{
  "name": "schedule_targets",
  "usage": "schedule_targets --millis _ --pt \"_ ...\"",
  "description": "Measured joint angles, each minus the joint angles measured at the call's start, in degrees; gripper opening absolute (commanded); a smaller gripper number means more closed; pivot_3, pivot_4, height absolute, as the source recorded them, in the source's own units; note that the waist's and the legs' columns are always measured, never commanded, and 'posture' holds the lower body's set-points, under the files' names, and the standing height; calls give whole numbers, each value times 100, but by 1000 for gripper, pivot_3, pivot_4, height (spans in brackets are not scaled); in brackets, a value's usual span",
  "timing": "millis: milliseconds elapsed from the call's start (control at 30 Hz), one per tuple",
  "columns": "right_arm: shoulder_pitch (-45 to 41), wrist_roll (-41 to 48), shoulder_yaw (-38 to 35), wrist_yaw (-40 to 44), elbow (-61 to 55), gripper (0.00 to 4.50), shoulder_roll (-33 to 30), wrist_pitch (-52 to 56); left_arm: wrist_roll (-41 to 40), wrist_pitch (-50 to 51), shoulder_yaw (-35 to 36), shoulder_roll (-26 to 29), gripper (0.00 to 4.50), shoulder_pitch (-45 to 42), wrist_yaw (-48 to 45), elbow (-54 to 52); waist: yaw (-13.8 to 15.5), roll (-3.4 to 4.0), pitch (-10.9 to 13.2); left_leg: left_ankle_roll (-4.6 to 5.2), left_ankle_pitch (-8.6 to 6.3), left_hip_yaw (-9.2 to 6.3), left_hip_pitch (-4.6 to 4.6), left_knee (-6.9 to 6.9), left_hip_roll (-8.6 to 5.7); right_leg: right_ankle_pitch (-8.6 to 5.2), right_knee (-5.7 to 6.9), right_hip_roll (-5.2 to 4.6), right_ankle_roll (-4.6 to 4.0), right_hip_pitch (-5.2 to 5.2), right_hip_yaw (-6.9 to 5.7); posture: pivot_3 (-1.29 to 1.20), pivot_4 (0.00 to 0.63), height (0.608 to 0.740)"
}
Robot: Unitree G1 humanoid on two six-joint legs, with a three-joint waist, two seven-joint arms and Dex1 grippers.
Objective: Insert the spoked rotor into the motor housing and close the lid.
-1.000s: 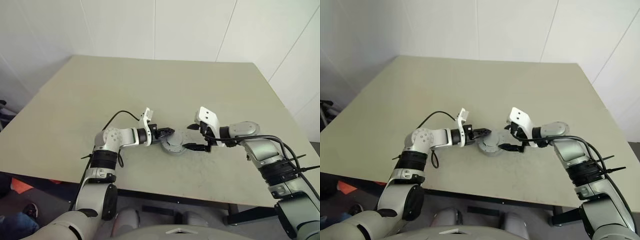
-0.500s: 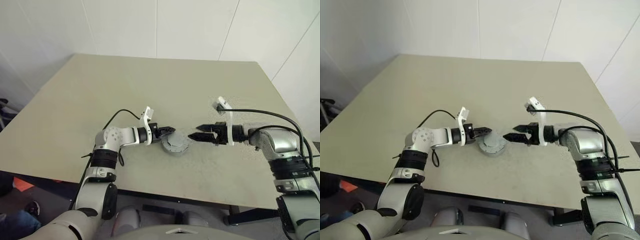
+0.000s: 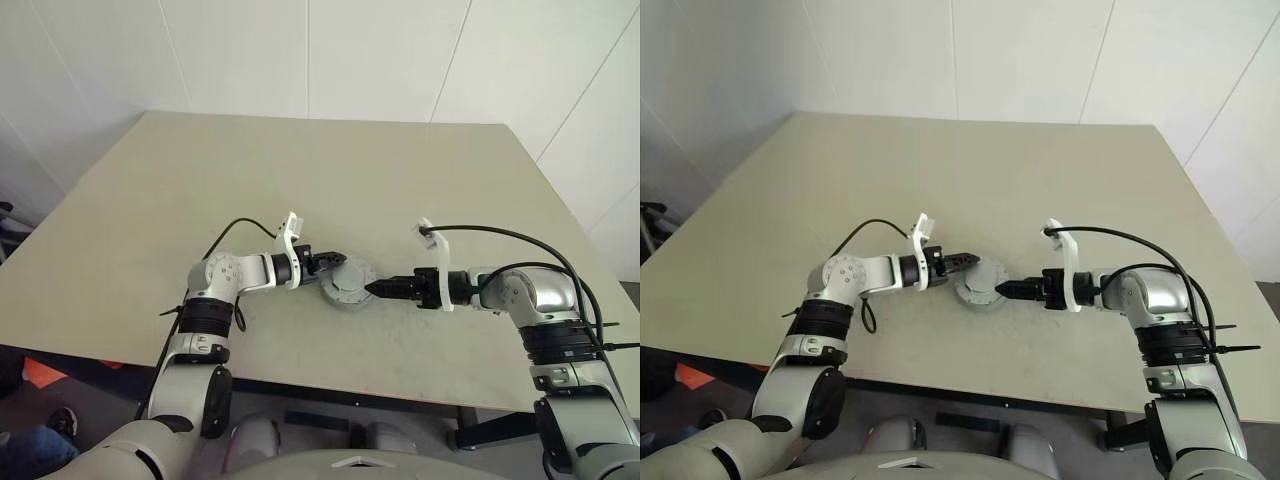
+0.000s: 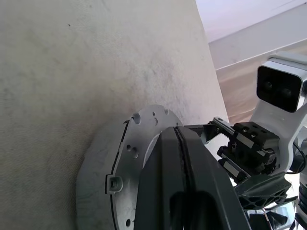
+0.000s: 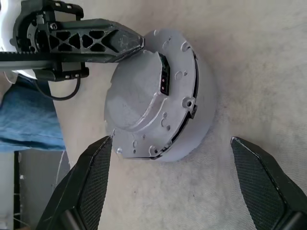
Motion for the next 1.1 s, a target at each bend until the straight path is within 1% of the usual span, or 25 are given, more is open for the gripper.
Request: schedule_targets --millis 133,200,367,733,833,933,1000,1033,1100 --pt "-98 129 -291 -230 151 4464 193 381 126 -41 31 120 0 5 60 87 -3 0 0 -2 1 0 1 0 0 0 1 0 0 0 0 0 0 740" --pt "-135 227 -422 -337 188 4464 318 592 144 -63 33 125 0 5 60 92 1 0 0 -3 2 0 -1 -1 0 10 1 0 -17 -1 0 0 0 740" --pt "-206 463 -561 -557 189 4464 593 1083 168 -109 37 142 0 -3 58 135 31 1 0 -3 2 0 -12 -2 -1 20 0 -1 -34 -10 0 0 0 740" --pt "-395 478 -903 -1212 397 4464 1089 1170 222 -194 66 184 0 -19 57 220 40 1 0 -11 5 0 -7 -2 -1 12 2 -1 -21 -6 0 0 0 740" --pt "-488 466 -1084 -1452 577 3835 1245 1139 239 -209 69 182 0 -20 57 225 37 2 0 -15 7 0 -3 -3 -1 4 3 -1 -5 -4 0 0 0 740" --pt "-500 468 -1301 -1655 651 2794 1370 1176 242 -226 85 195 0 -22 38 224 38 3 0 -16 8 -1 -6 -4 0 8 4 -1 -12 -9 0 0 0 740" --pt "-537 568 -1422 -1678 628 2289 1430 1248 375 -256 73 265 0 -26 92 294 34 7 2 -15 7 -1 -9 -7 -2 19 4 -1 -32 -12 0 0 0 740" --pt "-562 612 -1426 -1693 577 2172 1454 1269 437 -249 62 287 0 -16 117 382 14 11 5 -15 7 0 -15 -9 -1 19 4 0 -31 -20 0 0 0 740" --pt "-586 624 -1466 -1746 565 2163 1460 1298 484 -260 37 270 0 2 115 394 32 12 6 -15 8 -2 -20 -9 -2 21 4 0 -33 -31 0 0 0 740"
